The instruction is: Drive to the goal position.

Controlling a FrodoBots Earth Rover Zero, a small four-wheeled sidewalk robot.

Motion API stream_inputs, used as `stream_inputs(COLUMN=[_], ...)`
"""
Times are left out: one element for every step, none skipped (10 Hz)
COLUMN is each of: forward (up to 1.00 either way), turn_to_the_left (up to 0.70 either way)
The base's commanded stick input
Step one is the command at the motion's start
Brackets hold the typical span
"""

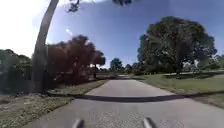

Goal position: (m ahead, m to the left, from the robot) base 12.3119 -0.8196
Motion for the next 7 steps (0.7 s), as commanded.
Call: stream_inputs(forward=[0.70,0.70,0.70,0.70,0.70,0.70,0.70], turn_to_the_left=[0.00,0.00,0.00,0.00,0.00,0.00,0.00])
